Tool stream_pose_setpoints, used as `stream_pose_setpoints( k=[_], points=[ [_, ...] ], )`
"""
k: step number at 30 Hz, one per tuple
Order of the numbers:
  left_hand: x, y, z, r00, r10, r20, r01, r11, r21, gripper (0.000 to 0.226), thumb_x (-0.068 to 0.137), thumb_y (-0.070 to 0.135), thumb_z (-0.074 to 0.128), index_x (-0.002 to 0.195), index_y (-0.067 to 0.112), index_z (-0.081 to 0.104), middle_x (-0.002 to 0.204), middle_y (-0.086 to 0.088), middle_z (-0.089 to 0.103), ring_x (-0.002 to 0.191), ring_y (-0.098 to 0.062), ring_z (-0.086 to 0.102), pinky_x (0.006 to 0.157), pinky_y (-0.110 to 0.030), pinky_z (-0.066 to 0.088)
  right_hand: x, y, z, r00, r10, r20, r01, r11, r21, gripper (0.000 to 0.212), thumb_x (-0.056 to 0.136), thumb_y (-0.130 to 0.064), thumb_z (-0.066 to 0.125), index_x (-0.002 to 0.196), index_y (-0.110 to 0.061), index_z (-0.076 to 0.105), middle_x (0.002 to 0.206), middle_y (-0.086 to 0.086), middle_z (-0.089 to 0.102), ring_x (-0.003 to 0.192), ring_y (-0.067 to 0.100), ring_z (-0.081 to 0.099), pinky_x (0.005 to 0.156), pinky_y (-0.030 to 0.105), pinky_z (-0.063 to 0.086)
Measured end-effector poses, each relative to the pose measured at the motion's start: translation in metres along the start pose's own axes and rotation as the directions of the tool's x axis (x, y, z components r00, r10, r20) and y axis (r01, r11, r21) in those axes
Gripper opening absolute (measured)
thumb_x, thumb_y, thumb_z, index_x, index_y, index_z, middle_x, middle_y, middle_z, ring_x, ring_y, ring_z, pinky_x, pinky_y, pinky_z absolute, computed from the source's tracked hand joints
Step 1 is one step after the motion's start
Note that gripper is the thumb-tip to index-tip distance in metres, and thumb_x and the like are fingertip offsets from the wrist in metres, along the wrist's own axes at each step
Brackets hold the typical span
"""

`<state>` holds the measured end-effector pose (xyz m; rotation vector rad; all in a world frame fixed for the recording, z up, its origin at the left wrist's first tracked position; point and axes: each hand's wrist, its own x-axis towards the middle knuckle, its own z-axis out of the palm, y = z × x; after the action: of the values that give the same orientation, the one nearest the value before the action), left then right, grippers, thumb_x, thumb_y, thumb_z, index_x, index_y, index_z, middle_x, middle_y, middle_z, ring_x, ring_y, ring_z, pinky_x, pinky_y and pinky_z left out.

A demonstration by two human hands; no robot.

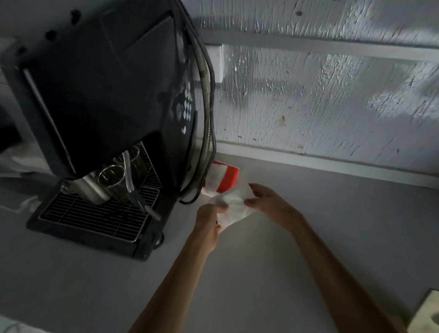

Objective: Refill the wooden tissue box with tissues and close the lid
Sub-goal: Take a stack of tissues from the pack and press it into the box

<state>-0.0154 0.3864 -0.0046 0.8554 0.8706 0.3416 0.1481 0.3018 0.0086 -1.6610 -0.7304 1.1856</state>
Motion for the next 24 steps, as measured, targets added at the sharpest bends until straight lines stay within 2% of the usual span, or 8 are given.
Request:
stream_pose_setpoints(
  k=[2,4,7,9,12,17,22,24],
  points=[
    [-0.024,-0.014,-0.003,0.997,0.009,0.081,-0.023,0.986,0.168,0.044,0.079,0.008,0.060,0.123,0.007,0.063,0.118,-0.016,0.069,0.109,-0.030,0.066,0.093,-0.043,0.054,-0.032,0.024,-0.001,0.998,-0.024,-0.058,0.023,1.000,-0.021,0.053,0.081,0.015,0.062,0.130,0.006,0.046,0.109,0.013,0.062,0.091,0.009,0.066,0.077,0.022,0.054],
    [-0.047,-0.040,-0.004,0.996,0.034,0.079,-0.059,0.939,0.340,0.039,0.083,-0.001,0.064,0.122,0.006,0.060,0.110,-0.012,0.071,0.102,-0.027,0.068,0.081,-0.034,0.056,-0.073,0.053,0.000,0.997,-0.024,-0.075,0.021,0.999,-0.039,0.061,0.079,0.018,0.062,0.132,-0.006,0.043,0.112,0.013,0.057,0.084,-0.006,0.063,0.073,0.015,0.052],
    [-0.082,-0.085,-0.006,0.977,0.075,0.198,-0.182,0.779,0.600,0.050,0.076,0.005,0.070,0.120,0.018,0.049,0.116,-0.006,0.058,0.105,-0.018,0.060,0.080,-0.024,0.052,-0.139,0.096,0.005,0.982,-0.055,-0.181,0.019,0.980,-0.196,0.087,0.072,0.014,0.070,0.135,-0.037,0.038,0.119,0.010,0.053,0.097,-0.004,0.057,0.084,0.006,0.042],
    [-0.103,-0.116,-0.005,0.926,0.106,0.363,-0.344,0.638,0.689,0.043,0.081,0.009,0.066,0.119,0.020,0.047,0.114,-0.004,0.054,0.105,-0.015,0.056,0.083,-0.022,0.049,-0.182,0.122,0.012,0.962,-0.135,-0.235,0.036,0.923,-0.382,0.096,0.073,0.007,0.071,0.142,-0.046,0.029,0.123,0.001,0.053,0.104,0.005,0.055,0.091,0.014,0.043],
    [-0.131,-0.153,0.002,0.846,0.138,0.516,-0.510,0.496,0.703,0.036,0.088,0.005,0.060,0.121,0.014,0.046,0.113,-0.004,0.055,0.103,-0.013,0.055,0.087,-0.022,0.046,-0.236,0.154,0.023,0.934,-0.265,-0.238,0.079,0.806,-0.586,0.096,0.077,0.006,0.066,0.152,-0.030,0.018,0.129,0.005,0.050,0.109,0.013,0.054,0.091,0.024,0.047],
    [-0.160,-0.191,0.007,0.792,0.104,0.601,-0.595,0.351,0.723,0.068,0.075,-0.009,0.052,0.134,0.022,0.037,0.129,0.003,0.048,0.123,-0.007,0.044,0.107,-0.027,0.037,-0.292,0.189,0.043,0.926,-0.246,-0.288,0.037,0.816,-0.578,0.101,0.081,0.013,0.055,0.153,-0.032,0.002,0.152,0.007,0.030,0.123,0.005,0.034,0.106,0.026,0.033],
    [-0.168,-0.192,0.017,0.744,0.092,0.662,-0.661,0.249,0.708,0.066,0.075,-0.006,0.053,0.135,0.022,0.043,0.133,0.001,0.041,0.123,-0.013,0.042,0.106,-0.026,0.037,-0.299,0.199,0.049,0.875,-0.270,-0.401,-0.027,0.801,-0.598,0.096,0.079,0.010,0.059,0.148,-0.041,0.015,0.137,0.010,0.035,0.114,0.011,0.037,0.099,0.025,0.038],
    [-0.167,-0.190,0.019,0.724,0.072,0.686,-0.684,0.201,0.701,0.066,0.073,-0.005,0.052,0.133,0.021,0.044,0.133,-0.001,0.041,0.124,-0.017,0.042,0.105,-0.029,0.039,-0.298,0.198,0.045,0.877,-0.287,-0.385,-0.016,0.784,-0.621,0.098,0.076,0.006,0.067,0.147,-0.039,0.017,0.145,0.011,0.030,0.123,0.017,0.036,0.103,0.030,0.037]
  ],
)
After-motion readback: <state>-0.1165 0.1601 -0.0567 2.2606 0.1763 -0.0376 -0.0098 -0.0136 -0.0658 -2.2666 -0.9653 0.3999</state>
